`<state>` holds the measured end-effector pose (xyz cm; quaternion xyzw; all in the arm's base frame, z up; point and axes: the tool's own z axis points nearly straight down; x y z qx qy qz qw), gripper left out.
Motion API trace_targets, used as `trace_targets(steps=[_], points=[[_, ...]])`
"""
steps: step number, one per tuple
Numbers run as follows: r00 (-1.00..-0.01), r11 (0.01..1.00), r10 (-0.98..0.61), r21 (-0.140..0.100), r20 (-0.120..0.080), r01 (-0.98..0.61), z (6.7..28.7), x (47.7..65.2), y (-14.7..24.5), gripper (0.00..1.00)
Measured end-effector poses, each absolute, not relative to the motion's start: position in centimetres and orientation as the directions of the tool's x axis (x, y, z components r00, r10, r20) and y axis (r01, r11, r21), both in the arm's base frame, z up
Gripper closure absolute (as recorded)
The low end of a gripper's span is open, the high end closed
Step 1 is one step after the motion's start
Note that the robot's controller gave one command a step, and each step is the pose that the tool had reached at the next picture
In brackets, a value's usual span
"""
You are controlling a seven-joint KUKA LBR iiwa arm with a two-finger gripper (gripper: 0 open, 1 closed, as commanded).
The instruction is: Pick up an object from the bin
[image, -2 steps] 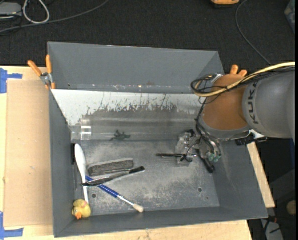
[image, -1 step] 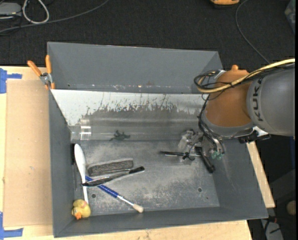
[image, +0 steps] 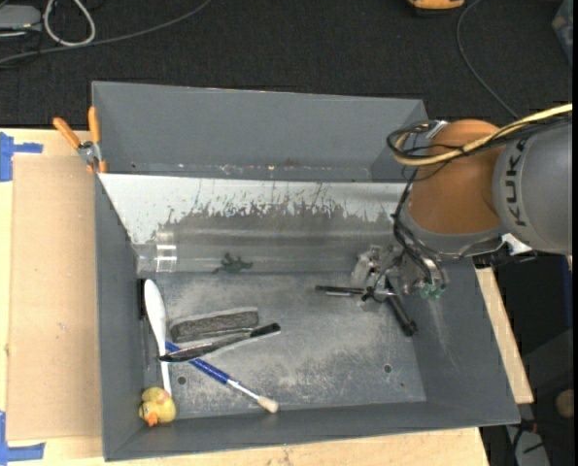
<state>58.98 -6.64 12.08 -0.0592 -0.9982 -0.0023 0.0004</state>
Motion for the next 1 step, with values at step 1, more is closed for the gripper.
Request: trace_targets(steps=[1], points=[[-0.993, 0.993, 0.118, 0.005, 0.001, 0.118, 15.67, 59.01, -6.66, 1.00]])
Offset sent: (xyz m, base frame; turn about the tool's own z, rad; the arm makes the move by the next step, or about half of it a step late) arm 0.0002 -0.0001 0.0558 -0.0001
